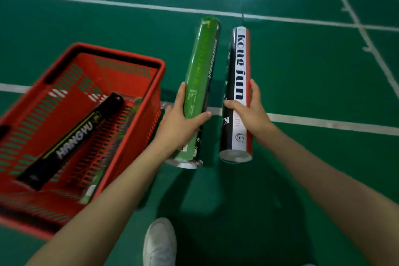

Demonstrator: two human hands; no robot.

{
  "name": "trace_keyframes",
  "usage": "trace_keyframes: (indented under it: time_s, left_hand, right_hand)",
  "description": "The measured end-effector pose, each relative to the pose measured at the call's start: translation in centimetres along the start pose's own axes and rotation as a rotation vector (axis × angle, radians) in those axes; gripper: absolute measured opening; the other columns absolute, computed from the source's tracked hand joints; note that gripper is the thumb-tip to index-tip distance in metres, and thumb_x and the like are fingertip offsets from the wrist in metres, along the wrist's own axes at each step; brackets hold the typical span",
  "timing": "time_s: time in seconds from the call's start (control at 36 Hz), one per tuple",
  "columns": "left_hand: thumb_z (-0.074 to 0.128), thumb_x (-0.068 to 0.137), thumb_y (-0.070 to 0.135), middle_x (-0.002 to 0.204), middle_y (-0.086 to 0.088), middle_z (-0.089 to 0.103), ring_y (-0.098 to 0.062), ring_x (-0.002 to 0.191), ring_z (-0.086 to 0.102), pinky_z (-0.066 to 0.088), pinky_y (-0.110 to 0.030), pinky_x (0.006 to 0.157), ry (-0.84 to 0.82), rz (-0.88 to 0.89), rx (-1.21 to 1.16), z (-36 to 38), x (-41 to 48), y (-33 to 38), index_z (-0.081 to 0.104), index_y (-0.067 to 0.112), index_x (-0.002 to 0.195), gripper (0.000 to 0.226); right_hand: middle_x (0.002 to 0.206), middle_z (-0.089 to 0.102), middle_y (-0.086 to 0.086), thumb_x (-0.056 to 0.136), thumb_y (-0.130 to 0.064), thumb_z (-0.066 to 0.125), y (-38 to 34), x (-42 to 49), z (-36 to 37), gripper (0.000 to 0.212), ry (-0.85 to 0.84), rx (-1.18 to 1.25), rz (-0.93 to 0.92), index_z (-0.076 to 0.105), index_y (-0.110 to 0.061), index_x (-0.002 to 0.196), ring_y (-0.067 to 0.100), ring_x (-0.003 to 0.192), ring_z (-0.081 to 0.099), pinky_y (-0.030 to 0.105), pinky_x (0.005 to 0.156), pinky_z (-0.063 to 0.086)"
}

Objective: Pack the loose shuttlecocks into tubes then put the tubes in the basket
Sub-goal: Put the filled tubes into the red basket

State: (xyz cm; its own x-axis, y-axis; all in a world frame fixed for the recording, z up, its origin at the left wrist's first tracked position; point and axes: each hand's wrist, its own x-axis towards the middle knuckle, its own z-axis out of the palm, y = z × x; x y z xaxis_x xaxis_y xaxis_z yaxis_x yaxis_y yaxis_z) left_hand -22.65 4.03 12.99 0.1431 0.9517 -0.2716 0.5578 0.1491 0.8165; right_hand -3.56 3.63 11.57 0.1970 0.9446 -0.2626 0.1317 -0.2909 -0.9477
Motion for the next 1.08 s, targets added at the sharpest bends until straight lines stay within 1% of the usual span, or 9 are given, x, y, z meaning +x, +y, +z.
trace_keyframes:
  time_s: [0.17,0.31,0.42,0.5,0.58,0.67,0.83,0.92,1.08]
  left_hand:
    - [0.068,0.071,0.061,0.132,-0.003,0.051,-0.026,0.105,0.060,0.050,-0.043,0.093,0.067,-0.042,0.021,-9.1,-2.4,-0.8,0.001,0.050,0.146,0.101]
    - [0.067,0.083,0.044,0.115,0.008,0.057,-0.015,0.083,0.064,0.053,-0.030,0.065,0.088,-0.121,-0.049,-14.7,-4.5,-3.4,0.004,0.039,0.150,0.092]
    - [0.069,0.082,0.043,0.114,0.010,0.057,-0.013,0.085,0.063,0.053,-0.038,0.080,0.132,-0.181,-0.052,-18.2,-5.6,-5.9,0.007,0.038,0.151,0.092]
    - [0.068,0.083,0.042,0.103,0.013,0.054,-0.007,0.078,0.060,0.050,-0.025,0.072,0.129,-0.183,-0.010,-20.3,-6.1,-7.5,0.005,0.036,0.151,0.093]
    - [0.068,0.084,0.041,0.113,0.010,0.049,-0.006,0.081,0.060,0.050,-0.024,0.071,0.105,-0.194,0.051,-21.9,-6.9,-9.0,0.004,0.036,0.151,0.093]
    - [0.069,0.081,0.046,0.122,0.000,0.053,-0.021,0.092,0.065,0.052,-0.040,0.087,0.077,-0.234,0.085,-23.3,-7.6,-10.7,0.004,0.040,0.149,0.095]
    - [0.068,0.079,0.050,0.142,-0.012,0.043,-0.028,0.114,0.055,0.045,-0.038,0.100,-0.033,-0.355,0.333,-26.1,-8.3,-13.7,0.002,0.041,0.149,0.096]
    - [0.064,0.081,0.054,0.139,-0.014,0.043,-0.026,0.110,0.054,0.048,-0.037,0.093,-0.094,-0.395,0.539,-26.4,-7.6,-14.7,-0.001,0.041,0.149,0.095]
    - [0.063,0.079,0.060,0.138,-0.017,0.037,-0.029,0.104,0.054,0.050,-0.035,0.077,-0.148,-0.398,0.878,-25.5,-4.9,-15.9,-0.003,0.044,0.148,0.097]
  right_hand:
    - [0.123,0.059,0.003,0.088,-0.018,0.065,-5.4,-0.9,5.1,0.085,-0.192,-0.047,-0.006,0.005,-0.030,0.148,0.018,0.081,0.068,0.033,0.073,0.056]
    - [0.110,0.063,0.010,0.088,-0.019,0.064,-8.1,-1.7,10.9,0.080,-0.290,-0.060,0.026,0.009,-0.029,0.146,0.007,0.056,0.067,0.021,0.050,0.052]
    - [0.114,0.063,0.012,0.087,-0.021,0.066,-9.8,-2.1,16.0,0.080,-0.318,-0.037,0.048,0.010,-0.027,0.144,0.018,0.070,0.066,0.030,0.065,0.055]
    - [0.118,0.060,0.011,0.085,-0.020,0.067,-10.1,-2.4,19.5,0.082,-0.318,-0.026,0.047,0.009,-0.025,0.144,0.024,0.084,0.066,0.040,0.082,0.055]
    - [0.120,0.058,0.004,0.081,-0.025,0.070,-9.3,-3.0,22.7,0.090,-0.316,-0.032,0.046,0.008,-0.028,0.145,0.027,0.096,0.065,0.046,0.091,0.052]
    - [0.121,0.058,0.000,0.081,-0.031,0.070,-8.4,-4.2,24.9,0.091,-0.313,-0.041,0.059,0.005,-0.034,0.146,0.024,0.095,0.064,0.044,0.091,0.052]
    - [0.126,0.054,0.003,0.084,-0.032,0.067,-7.8,-5.1,26.8,0.091,-0.311,0.017,0.076,0.000,-0.039,0.145,0.021,0.094,0.065,0.041,0.083,0.055]
    - [0.126,0.054,0.004,0.084,-0.034,0.067,-7.8,-5.2,27.1,0.090,-0.313,0.029,0.097,0.000,-0.041,0.144,0.021,0.088,0.067,0.033,0.071,0.054]
    - [0.128,0.051,0.004,0.063,-0.051,0.069,-7.5,-6.6,27.8,0.098,-0.309,-0.027,0.101,0.005,-0.054,0.137,0.025,0.096,0.065,0.049,0.084,0.055]
